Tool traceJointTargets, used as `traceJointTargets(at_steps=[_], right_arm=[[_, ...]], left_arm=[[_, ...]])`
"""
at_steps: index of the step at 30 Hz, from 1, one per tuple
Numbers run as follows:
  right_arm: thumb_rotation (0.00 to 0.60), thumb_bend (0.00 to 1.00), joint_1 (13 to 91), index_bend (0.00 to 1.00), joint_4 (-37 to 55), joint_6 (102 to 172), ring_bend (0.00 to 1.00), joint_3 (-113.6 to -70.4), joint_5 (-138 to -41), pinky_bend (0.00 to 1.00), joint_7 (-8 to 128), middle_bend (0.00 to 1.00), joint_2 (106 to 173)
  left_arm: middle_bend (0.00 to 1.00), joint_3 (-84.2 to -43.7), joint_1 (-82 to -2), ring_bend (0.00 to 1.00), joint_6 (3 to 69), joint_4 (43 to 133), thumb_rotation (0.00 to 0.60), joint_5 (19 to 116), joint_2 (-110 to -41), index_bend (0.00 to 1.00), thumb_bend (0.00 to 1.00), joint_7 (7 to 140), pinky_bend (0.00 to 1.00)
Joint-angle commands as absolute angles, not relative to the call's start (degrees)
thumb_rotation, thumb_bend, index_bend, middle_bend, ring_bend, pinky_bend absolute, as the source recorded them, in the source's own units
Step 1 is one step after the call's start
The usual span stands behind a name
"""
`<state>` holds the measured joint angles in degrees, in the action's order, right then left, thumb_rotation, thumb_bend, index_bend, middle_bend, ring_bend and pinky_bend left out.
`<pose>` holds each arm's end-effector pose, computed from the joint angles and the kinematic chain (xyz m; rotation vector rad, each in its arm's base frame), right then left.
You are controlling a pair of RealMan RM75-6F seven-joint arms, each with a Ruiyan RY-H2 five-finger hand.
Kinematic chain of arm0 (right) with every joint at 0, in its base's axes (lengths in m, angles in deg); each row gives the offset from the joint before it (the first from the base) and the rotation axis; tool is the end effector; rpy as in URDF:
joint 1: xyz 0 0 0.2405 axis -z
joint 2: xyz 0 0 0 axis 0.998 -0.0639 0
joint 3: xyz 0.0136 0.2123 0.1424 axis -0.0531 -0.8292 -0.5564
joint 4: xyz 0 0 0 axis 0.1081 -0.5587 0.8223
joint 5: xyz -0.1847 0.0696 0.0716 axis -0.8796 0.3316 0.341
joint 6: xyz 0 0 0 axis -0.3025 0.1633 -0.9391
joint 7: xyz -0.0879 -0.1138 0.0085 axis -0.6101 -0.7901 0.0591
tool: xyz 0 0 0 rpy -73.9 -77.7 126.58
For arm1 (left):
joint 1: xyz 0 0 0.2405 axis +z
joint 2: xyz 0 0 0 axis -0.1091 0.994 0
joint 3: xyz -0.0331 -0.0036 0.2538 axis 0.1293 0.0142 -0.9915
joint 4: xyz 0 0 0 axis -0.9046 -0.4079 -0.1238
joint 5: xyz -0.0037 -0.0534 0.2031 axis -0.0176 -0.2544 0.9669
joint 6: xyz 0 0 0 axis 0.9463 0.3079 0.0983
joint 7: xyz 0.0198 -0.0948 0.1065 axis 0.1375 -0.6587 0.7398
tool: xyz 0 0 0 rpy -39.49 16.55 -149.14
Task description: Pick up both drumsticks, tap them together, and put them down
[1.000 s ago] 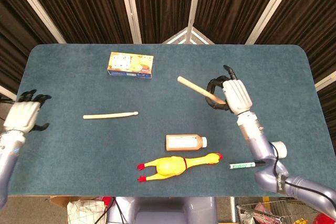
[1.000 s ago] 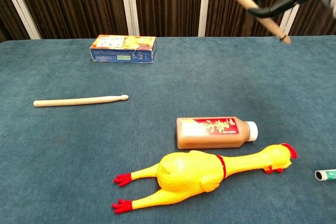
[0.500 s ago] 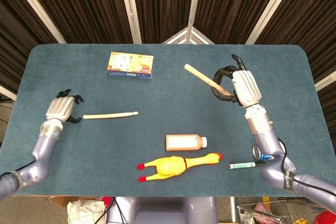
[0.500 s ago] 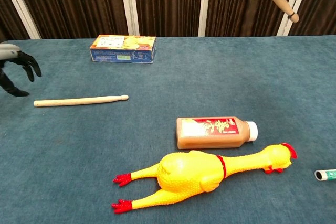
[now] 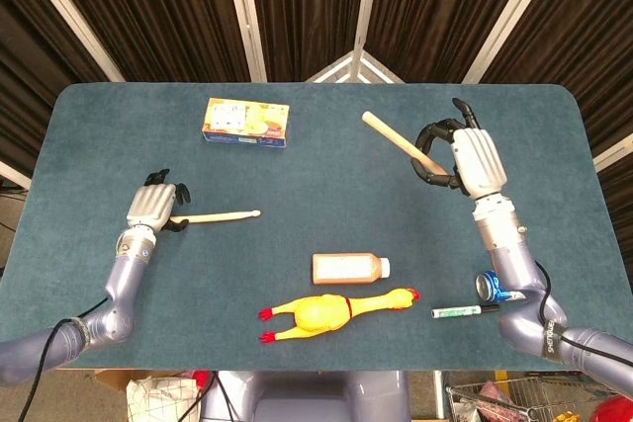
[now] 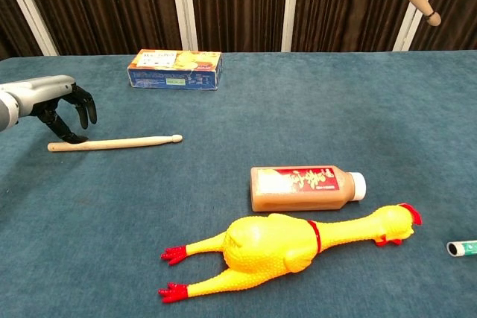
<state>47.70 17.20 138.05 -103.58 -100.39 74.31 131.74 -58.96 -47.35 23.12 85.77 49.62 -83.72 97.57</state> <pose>-0.1518 -0.3962 0.1307 1.4286 -1.0047 1.5195 -0.2353 0.3820 0.0006 -1.5374 -1.1271 -0.6476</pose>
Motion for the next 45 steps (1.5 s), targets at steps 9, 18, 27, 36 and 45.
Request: traceJointTargets(at_steps=[9, 18, 27, 36, 45], right_arm=[[0.6, 0.46, 48.2, 0.65, 17.1, 138.4, 0.39, -103.0, -100.1, 0.06, 74.6, 0.61, 131.7], [0.6, 0.46, 48.4, 0.65, 15.7, 138.3, 0.39, -102.6, -99.8, 0.06, 75.4, 0.61, 131.8], [0.6, 0.46, 48.6, 0.65, 15.0, 138.7, 0.39, -102.6, -99.8, 0.06, 76.1, 0.61, 131.6], [0.6, 0.46, 48.8, 0.65, 14.7, 139.1, 0.39, -102.5, -100.0, 0.06, 76.3, 0.61, 131.6], [0.6, 0.46, 48.7, 0.65, 14.9, 139.0, 0.39, -102.5, -99.8, 0.06, 76.0, 0.61, 131.5]], left_arm=[[0.46, -60.8, -48.5, 0.0, 25.8, 84.9, 0.6, 49.9, -86.2, 0.48, 0.42, 102.9, 0.0], [0.46, -61.7, -48.8, 0.0, 26.2, 83.9, 0.6, 49.6, -87.6, 0.49, 0.41, 105.2, 0.0], [0.49, -62.0, -49.5, 0.02, 26.5, 82.6, 0.6, 48.9, -89.7, 0.53, 0.41, 108.1, 0.0], [0.53, -61.7, -49.3, 0.04, 28.0, 83.3, 0.6, 48.9, -90.0, 0.56, 0.41, 109.4, 0.0], [0.56, -62.0, -49.6, 0.05, 29.6, 83.6, 0.6, 47.0, -90.4, 0.56, 0.41, 113.9, 0.0]])
